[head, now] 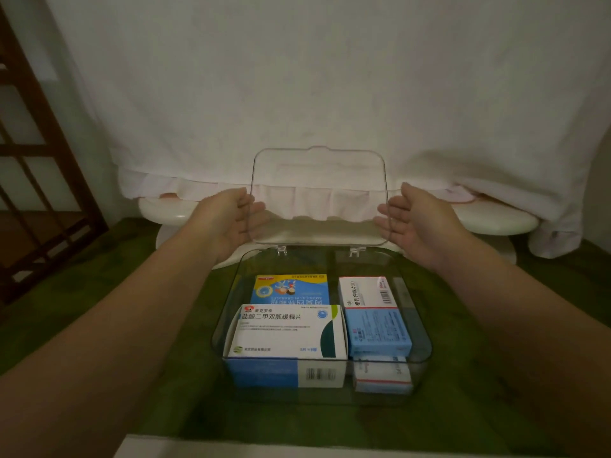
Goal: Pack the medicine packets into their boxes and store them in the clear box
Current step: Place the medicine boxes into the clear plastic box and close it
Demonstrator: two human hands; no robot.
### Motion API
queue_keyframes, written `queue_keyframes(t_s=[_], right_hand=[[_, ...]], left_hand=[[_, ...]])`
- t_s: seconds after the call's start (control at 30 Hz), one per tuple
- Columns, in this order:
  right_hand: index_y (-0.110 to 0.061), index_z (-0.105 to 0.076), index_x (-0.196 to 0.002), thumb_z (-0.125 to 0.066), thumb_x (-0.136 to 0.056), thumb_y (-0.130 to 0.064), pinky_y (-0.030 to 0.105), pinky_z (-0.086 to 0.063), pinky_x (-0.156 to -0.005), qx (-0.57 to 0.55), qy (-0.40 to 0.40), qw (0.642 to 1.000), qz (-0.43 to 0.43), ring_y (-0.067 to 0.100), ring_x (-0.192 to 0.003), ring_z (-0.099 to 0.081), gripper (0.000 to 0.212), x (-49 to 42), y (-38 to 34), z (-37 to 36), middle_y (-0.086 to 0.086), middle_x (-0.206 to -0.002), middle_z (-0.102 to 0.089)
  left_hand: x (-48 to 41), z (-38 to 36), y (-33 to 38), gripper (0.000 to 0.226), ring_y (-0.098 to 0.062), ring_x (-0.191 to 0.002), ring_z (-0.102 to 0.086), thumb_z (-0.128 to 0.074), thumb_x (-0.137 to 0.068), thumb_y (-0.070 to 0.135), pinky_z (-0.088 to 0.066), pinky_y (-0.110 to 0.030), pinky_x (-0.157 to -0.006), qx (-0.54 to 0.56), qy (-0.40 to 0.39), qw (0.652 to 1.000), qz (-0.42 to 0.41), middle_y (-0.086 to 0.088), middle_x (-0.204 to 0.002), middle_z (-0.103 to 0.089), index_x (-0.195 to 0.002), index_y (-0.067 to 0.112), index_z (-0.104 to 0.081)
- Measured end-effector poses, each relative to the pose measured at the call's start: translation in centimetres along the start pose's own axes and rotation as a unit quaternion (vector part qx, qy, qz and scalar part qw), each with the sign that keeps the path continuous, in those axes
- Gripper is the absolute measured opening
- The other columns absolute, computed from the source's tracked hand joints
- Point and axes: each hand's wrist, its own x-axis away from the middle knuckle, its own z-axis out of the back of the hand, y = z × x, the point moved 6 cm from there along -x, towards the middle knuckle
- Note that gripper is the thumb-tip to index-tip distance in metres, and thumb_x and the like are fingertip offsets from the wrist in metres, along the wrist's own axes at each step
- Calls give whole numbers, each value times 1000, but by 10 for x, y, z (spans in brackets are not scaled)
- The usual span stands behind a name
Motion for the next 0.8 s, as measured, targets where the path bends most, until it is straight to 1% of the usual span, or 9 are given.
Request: queue_keyframes(t_s=[0.17, 0.23, 0.37, 0.47, 0.57, 0.67, 0.7, 0.77, 0.8], right_hand=[[-5, -47, -138, -41, -101, -36, 42, -44, -103, 27, 12, 999, 41, 29, -111, -59, 49, 6, -21, -2, 10, -136, -58], [-7, -44, -142, -40, -101, -39, 40, -41, -101, 38, 7, 998, 55, 27, -115, -57, 52, 13, -28, -4, 8, -138, -56], [-9, -39, -147, -38, -101, -45, 39, -35, -108, 36, -7, 997, 70, 26, -127, -51, 58, 28, -40, -8, 7, -145, -51], [-11, -36, -149, -36, -99, -53, 38, -30, -114, 27, -12, 997, 78, 23, -137, -43, 65, 42, -45, -10, 5, -151, -45], [-14, -37, -149, -35, -95, -63, 39, -27, -118, 33, -1, 996, 82, 20, -138, -41, 73, 55, -48, -9, 1, -152, -44], [-17, -44, -145, -36, -86, -72, 43, -27, -117, 68, 16, 994, 83, 20, -133, -44, 81, 68, -46, -6, -2, -147, -49], [-18, -43, -145, -35, -84, -75, 44, -26, -117, 73, 14, 993, 88, 20, -133, -44, 83, 75, -45, -5, -3, -147, -48], [-23, -42, -146, -35, -78, -79, 45, -26, -118, 86, 7, 990, 113, 22, -138, -41, 89, 87, -41, -5, -1, -151, -44], [-24, -42, -146, -35, -74, -80, 45, -26, -117, 95, 5, 987, 129, 22, -140, -39, 91, 93, -38, -5, 0, -153, -41]], left_hand=[[6, -2, 25, 24, -25, -103, -65, -44, -102, 27, -50, -39, -88, -24, 16, 998, -49, -6, -119, -67, -110, 10, -59], [11, -1, 36, 23, -23, -102, -65, -44, -102, 29, -49, -39, -87, -20, 14, 997, -70, -5, -118, -68, -105, 13, -61], [24, -2, 53, 35, -22, -112, -59, -39, -104, 34, -42, -39, -101, -14, -1, 994, -108, -1, -125, -64, -125, 12, -56], [37, -6, 60, 47, -18, -111, -55, -35, -104, 43, -39, -33, -96, -14, 0, 993, -117, 0, -125, -59, -135, 12, -51], [51, -6, 61, 52, -11, -99, -56, -33, -103, 50, -40, -28, -90, -8, 8, 992, -127, 0, -125, -59, -136, 13, -51], [62, -6, 54, 59, -10, -110, -52, -34, -100, 56, -35, -28, -100, -12, 13, 992, -127, 2, -134, -56, -139, 16, -50], [66, -4, 51, 58, -10, -111, -50, -35, -98, 59, -34, -28, -100, -15, 22, 991, -128, 5, -128, -58, -136, 20, -53], [76, 0, 46, 47, -8, -104, -51, -38, -91, 67, -33, -29, -97, -12, 42, 991, -126, 15, -106, -59, -109, 31, -62], [81, 2, 42, 46, -7, -103, -50, -39, -85, 72, -32, -30, -97, -20, 41, 991, -123, 17, -104, -57, -99, 34, -60]])
